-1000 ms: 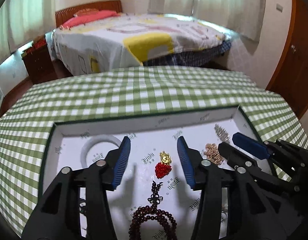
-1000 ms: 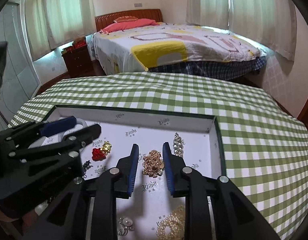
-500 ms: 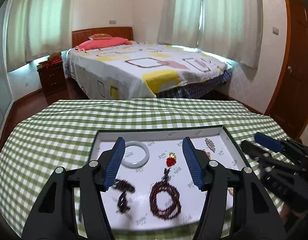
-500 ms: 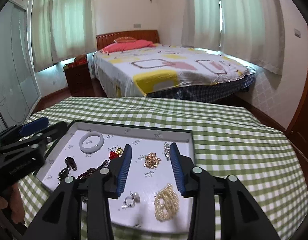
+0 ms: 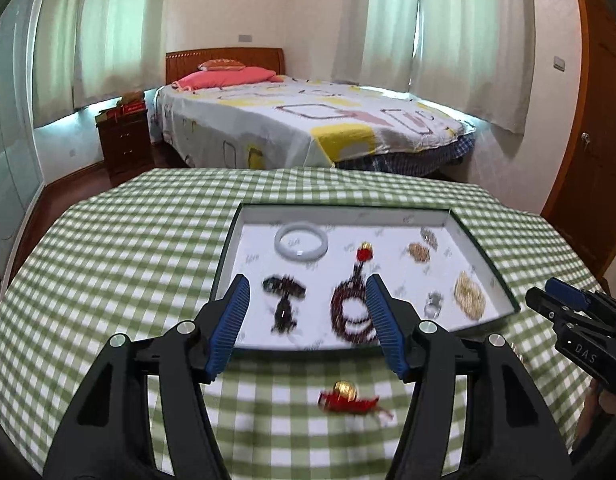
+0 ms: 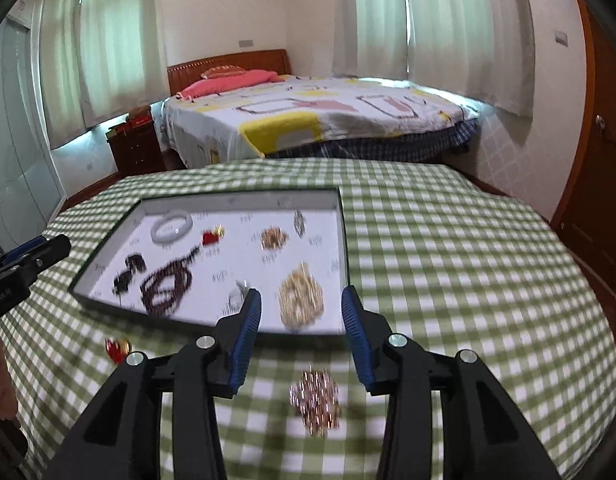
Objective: Organize jewelry
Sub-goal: 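Move the right tool to the gold pearl brooch while the left tool reaches the second red tassel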
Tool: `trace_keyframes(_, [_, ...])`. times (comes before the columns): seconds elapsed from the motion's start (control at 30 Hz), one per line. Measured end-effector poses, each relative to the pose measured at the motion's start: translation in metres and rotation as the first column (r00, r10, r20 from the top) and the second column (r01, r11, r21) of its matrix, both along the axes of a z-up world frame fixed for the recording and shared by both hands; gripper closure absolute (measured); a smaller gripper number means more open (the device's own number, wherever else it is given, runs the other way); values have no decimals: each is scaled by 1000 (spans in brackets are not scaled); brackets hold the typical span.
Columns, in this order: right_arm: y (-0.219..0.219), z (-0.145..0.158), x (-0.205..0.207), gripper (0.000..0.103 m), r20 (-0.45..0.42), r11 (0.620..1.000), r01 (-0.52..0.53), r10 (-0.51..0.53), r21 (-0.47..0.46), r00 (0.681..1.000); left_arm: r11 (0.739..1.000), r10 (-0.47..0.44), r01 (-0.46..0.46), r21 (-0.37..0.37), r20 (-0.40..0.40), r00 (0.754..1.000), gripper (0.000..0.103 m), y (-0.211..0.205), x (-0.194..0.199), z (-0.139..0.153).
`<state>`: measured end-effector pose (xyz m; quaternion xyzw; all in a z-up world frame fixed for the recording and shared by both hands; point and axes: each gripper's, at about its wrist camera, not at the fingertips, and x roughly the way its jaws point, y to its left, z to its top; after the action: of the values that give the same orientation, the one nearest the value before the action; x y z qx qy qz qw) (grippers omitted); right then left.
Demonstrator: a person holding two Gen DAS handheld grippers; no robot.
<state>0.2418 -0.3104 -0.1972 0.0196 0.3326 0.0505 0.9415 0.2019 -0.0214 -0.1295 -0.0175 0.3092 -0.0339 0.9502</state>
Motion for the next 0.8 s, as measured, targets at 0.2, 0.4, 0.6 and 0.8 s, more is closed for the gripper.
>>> trace_keyframes(0.2, [-1, -15, -14, 61, -27, 1000, 4, -4, 2, 1000, 1000, 8, -8, 0, -26, 1000, 44, 4, -18, -12])
trace_keyframes(0.4, [-1, -23, -18, 61, -41, 1000, 3, -3, 0, 999, 1000, 7, -7, 6, -39, 999, 44, 4, -24, -18])
trace_keyframes(0.6, [1, -28, -19, 61, -48, 1000, 4, -5, -4, 999, 1000, 6, -6, 9, -57, 998, 44, 4, -27, -26])
trace_keyframes(0.8, [-1, -35, -18, 61, -69, 1000, 10, -10, -7, 998, 1000, 10, -9, 12, -74, 997, 44, 2, -27, -33])
